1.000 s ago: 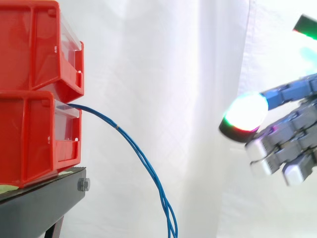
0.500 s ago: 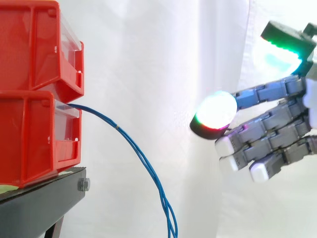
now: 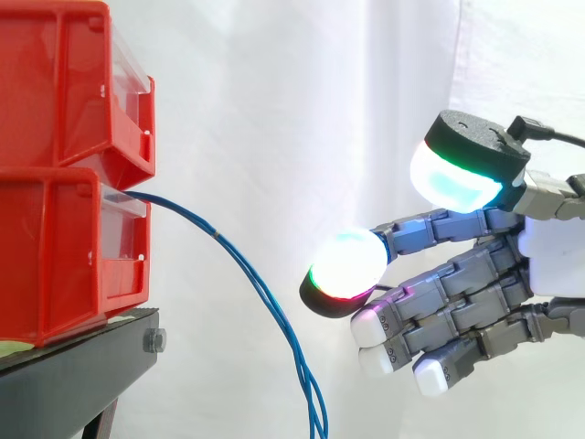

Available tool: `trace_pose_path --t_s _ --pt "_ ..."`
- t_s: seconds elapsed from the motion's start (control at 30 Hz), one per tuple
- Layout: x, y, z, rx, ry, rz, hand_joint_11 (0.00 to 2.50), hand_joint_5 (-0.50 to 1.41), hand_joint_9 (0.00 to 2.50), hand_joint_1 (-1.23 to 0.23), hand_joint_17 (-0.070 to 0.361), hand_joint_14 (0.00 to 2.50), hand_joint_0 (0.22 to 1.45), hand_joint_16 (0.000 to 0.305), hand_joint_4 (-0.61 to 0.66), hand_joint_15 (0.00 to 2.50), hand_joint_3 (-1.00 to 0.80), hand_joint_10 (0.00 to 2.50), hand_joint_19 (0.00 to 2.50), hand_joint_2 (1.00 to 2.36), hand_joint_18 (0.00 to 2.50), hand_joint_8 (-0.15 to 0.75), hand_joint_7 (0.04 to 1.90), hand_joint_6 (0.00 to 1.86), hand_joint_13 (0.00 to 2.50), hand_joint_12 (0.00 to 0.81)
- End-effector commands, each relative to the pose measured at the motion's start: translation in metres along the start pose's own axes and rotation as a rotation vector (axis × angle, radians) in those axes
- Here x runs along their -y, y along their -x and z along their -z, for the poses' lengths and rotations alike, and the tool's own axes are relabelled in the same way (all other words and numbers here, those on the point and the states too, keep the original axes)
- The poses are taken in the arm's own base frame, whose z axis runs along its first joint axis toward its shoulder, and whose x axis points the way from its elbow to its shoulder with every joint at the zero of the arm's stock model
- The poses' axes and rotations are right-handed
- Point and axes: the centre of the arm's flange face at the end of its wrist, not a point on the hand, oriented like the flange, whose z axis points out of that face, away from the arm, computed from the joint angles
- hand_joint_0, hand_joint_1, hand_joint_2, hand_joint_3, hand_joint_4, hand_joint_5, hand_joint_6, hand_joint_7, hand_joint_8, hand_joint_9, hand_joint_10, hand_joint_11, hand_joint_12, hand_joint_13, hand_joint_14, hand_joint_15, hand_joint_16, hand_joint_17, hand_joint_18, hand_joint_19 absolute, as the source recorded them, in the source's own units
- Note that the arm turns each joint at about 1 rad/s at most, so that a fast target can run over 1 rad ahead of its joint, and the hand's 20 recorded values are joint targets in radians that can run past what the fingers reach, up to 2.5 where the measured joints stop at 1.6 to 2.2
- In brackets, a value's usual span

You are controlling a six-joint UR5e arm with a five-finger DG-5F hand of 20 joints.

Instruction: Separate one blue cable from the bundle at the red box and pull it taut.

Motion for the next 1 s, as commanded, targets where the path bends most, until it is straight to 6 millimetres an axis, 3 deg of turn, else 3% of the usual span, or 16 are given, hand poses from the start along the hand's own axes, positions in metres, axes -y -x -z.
trace_pose_path --t_s 0.0,0.27,0.43,0.6,0.97 --pt "-0.001 0.001 -0.001 0.018 0.007 0.008 0.45 -0.18 0.67 -0.62 0.116 0.01 0.55 0.051 0.28 0.34 -0.48 0.01 0.49 1.0 0.57 0.365 0.88 0.5 0.56 0.402" --pt "-0.007 -0.004 -0.003 0.041 0.034 0.032 0.45 -0.18 0.67 -0.62 0.116 0.01 0.55 0.051 0.29 0.33 -0.48 0.01 0.49 1.0 0.58 0.365 0.88 0.5 0.57 0.402" --pt "0.001 -0.008 -0.005 0.039 0.029 0.044 0.46 -0.18 0.68 -0.62 0.116 0.01 0.55 0.051 0.29 0.34 -0.48 0.01 0.49 1.0 0.58 0.366 0.88 0.5 0.57 0.402" --pt "0.02 -0.02 -0.024 0.021 0.015 0.027 0.46 -0.18 0.67 -0.62 0.115 0.01 0.55 0.051 0.29 0.34 -0.48 0.01 0.49 1.0 0.58 0.365 0.88 0.5 0.57 0.404" --pt "0.032 -0.052 -0.067 -0.009 0.051 -0.004 0.46 -0.18 0.68 -0.62 0.116 0.01 0.55 0.052 0.29 0.34 -0.49 0.01 0.5 1.0 0.58 0.365 0.88 0.5 0.57 0.404"
